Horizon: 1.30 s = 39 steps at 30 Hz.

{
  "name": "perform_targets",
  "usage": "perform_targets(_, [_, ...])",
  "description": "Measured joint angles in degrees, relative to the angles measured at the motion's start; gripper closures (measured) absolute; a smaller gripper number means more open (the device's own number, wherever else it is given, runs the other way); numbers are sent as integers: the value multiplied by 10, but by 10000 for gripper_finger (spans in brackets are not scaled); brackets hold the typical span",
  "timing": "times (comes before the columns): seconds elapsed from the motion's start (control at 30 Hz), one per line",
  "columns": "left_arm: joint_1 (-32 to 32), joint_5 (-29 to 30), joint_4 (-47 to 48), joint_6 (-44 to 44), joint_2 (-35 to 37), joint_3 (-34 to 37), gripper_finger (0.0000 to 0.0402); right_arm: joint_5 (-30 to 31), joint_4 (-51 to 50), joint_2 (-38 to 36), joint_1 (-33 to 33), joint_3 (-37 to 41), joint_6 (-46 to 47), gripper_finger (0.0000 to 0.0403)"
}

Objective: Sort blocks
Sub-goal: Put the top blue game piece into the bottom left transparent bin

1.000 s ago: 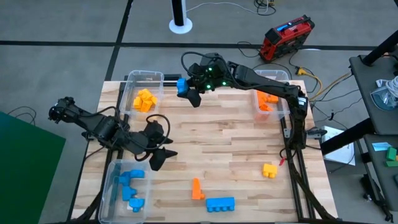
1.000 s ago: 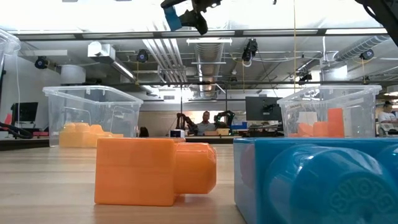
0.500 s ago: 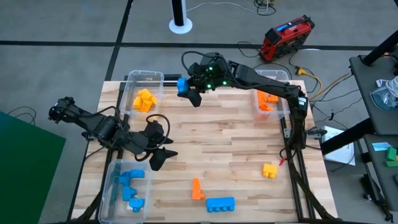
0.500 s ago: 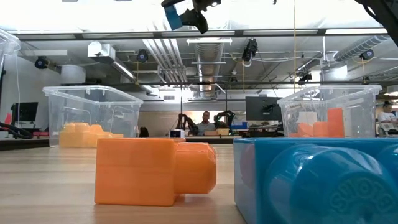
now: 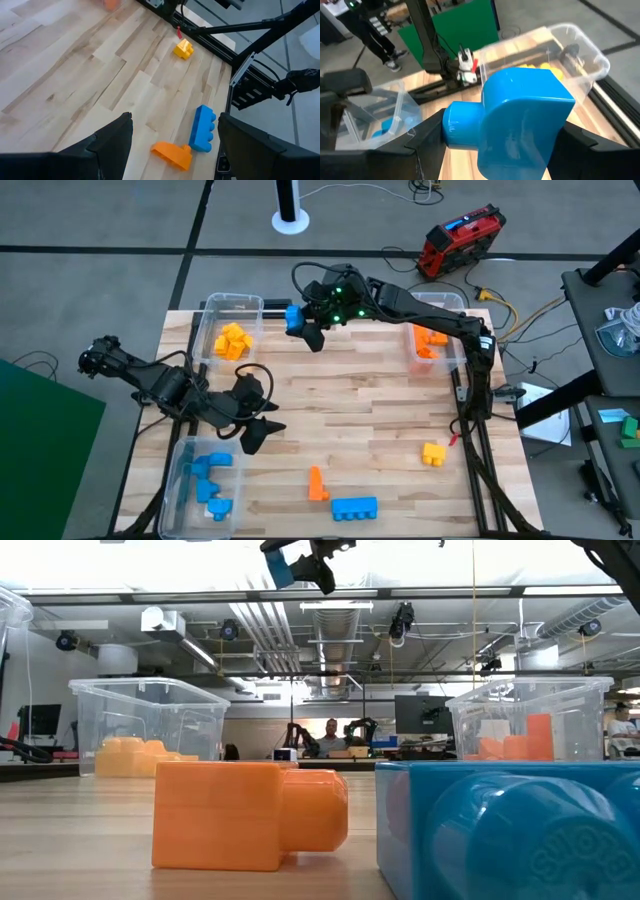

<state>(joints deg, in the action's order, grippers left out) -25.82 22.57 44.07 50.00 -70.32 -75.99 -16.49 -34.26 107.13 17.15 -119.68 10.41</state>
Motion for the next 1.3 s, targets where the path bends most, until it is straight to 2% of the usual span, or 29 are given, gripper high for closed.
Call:
perform_targets(0.4, [0,0,0,0,0,0,135,-2,-41,-1,0,0,-3,145])
perform_targets(0.53, [0,0,0,0,0,0,135,-61,-47,-14,-4,1,0,149])
perform_targets(0.63, [0,9,-3,-13,0,0,135,-89,-46,-34,-20,1,-21,149])
perform_targets(0.87, [1,25,-81,-29,-14,1,135,-84,-74,-70,-78,1,-63,146])
perform_targets(0.97, [1,38,-98,-49,-21,1,134,-29,-127,-89,-102,1,-72,149])
perform_targets(1.2, [2,69,-112,-15,-30,1,135,185,-252,-111,-161,1,-119,145])
perform_targets(1.3, [6,69,-112,-22,-31,1,135,248,-282,-113,-181,1,-129,147])
